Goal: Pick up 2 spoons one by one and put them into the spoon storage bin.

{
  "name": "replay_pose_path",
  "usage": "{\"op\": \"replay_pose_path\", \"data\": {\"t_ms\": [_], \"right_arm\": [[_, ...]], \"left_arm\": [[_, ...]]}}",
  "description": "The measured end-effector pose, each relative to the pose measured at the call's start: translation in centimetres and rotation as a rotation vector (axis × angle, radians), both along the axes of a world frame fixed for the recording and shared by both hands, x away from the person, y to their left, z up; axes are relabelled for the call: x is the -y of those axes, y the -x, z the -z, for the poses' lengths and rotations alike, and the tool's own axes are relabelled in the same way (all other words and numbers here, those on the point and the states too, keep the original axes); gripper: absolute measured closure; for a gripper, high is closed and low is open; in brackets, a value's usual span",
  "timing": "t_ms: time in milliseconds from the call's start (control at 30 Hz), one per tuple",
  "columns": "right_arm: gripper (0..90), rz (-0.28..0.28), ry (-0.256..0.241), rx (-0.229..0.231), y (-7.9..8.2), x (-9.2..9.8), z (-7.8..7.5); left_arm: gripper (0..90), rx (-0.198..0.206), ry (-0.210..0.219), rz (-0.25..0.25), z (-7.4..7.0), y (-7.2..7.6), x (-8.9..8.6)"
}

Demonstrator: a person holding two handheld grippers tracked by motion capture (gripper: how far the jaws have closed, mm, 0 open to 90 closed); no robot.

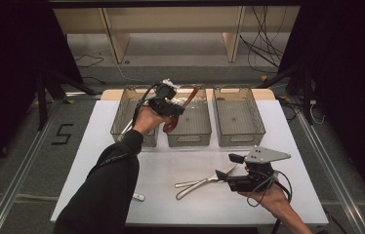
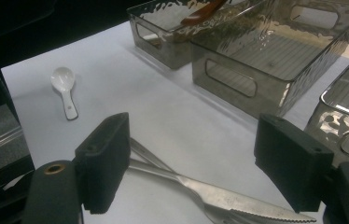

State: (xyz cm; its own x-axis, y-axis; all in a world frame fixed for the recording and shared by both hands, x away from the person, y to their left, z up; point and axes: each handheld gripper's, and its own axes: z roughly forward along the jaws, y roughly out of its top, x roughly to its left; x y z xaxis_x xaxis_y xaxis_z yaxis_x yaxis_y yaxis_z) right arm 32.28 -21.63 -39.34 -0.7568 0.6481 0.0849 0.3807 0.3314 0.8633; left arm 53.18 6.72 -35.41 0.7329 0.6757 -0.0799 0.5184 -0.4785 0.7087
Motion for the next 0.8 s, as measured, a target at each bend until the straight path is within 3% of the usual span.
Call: {"op": "replay_pose_path", "data": {"t_ms": [800], "right_arm": [[28.1,-0.009,-0.001,-0.006,-0.1,-0.1,0.1]], "left_arm": [[80.6,-0.023,0.027,-0.022,1.5,-1.6,1.3]]}}
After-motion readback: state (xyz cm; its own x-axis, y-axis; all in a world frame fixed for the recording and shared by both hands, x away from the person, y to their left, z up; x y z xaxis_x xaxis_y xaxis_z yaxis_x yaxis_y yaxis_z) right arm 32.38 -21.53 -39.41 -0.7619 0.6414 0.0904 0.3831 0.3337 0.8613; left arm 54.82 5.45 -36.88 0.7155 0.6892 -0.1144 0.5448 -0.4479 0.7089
